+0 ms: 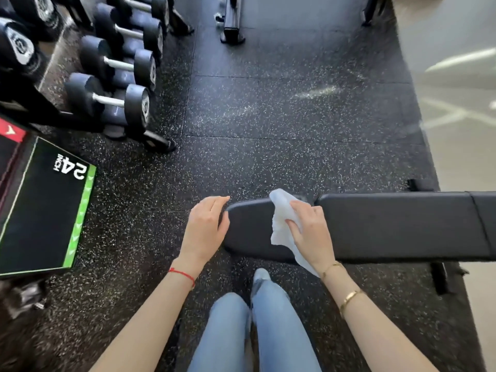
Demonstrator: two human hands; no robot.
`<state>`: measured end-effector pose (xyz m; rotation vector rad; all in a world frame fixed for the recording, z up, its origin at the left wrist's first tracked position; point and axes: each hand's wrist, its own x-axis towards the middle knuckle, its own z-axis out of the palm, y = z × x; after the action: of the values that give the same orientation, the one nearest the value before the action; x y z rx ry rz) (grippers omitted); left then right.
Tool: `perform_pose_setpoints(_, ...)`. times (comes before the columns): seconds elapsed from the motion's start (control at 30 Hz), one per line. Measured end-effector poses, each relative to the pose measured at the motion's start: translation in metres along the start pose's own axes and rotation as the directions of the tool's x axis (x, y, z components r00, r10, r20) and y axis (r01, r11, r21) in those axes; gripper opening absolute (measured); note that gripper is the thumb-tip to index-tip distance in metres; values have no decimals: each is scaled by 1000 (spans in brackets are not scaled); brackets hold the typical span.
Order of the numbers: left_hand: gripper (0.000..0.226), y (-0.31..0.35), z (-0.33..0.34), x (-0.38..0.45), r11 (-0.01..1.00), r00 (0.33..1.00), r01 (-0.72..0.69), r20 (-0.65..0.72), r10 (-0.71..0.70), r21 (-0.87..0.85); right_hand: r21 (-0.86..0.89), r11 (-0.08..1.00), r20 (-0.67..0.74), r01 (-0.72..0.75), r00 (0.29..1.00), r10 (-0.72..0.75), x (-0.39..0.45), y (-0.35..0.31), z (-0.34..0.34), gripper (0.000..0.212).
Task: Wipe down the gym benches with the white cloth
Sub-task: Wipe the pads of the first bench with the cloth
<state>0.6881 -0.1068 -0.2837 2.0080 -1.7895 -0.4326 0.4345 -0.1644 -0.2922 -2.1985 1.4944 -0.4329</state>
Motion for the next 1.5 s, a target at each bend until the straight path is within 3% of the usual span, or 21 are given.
perform_pose_setpoints(0.17, 34, -52, 96, -13, 1000, 999, 16, -39, -15, 24, -18, 998, -25, 63, 998, -64, 4, 48, 104, 42)
perform_pose_setpoints(0.47, 39, -147, 227, -24, 988, 986, -121, -101, 130, 91, -334, 919, -41, 209, 971, -236, -6, 108, 259, 57)
perform_pose_setpoints(0.57, 45, -163, 253, -20, 982, 971, -163, -159, 176, 93, -254, 929, -57, 268, 955, -291, 0, 113, 265, 58)
perform_pose_setpoints(0.7, 48, -165, 272, -13, 983, 955, -165, -234, 179, 81, -193, 957, -122, 217, 962, -243, -11, 136, 263, 61)
perform_pose_setpoints(0.83, 49, -163, 276, -12, 987, 949, -157, -269, 163, 43, -316, 946, -143, 72, 982, -122, 23, 173, 247, 68)
perform_pose_setpoints(0.93, 53, -162, 278, -10, 991, 950, -133, -286, 127, -3, -343, 939, -67, 19, 997, -44, 56, 154, 254, 72)
perform_pose_setpoints(1.13, 48, -157, 290, -11, 994, 937, -92, -343, 64, -66, -310, 924, -37, 224, 968, -247, -38, 132, 261, 61)
perform_pose_setpoints(1.3, 47, -156, 290, -11, 991, 929, -95, -365, 53, -97, -354, 935, -96, 36, 993, -74, 8, 175, 239, 72)
perform_pose_setpoints(1.4, 48, -156, 290, -11, 989, 931, -96, -363, 48, -115, -346, 936, -65, -60, 997, 40, 59, 153, 247, 67)
perform_pose_setpoints(1.5, 48, -157, 290, -12, 990, 929, -94, -368, 47, -110, -358, 927, -21, 115, 991, -132, 34, 127, 264, 66)
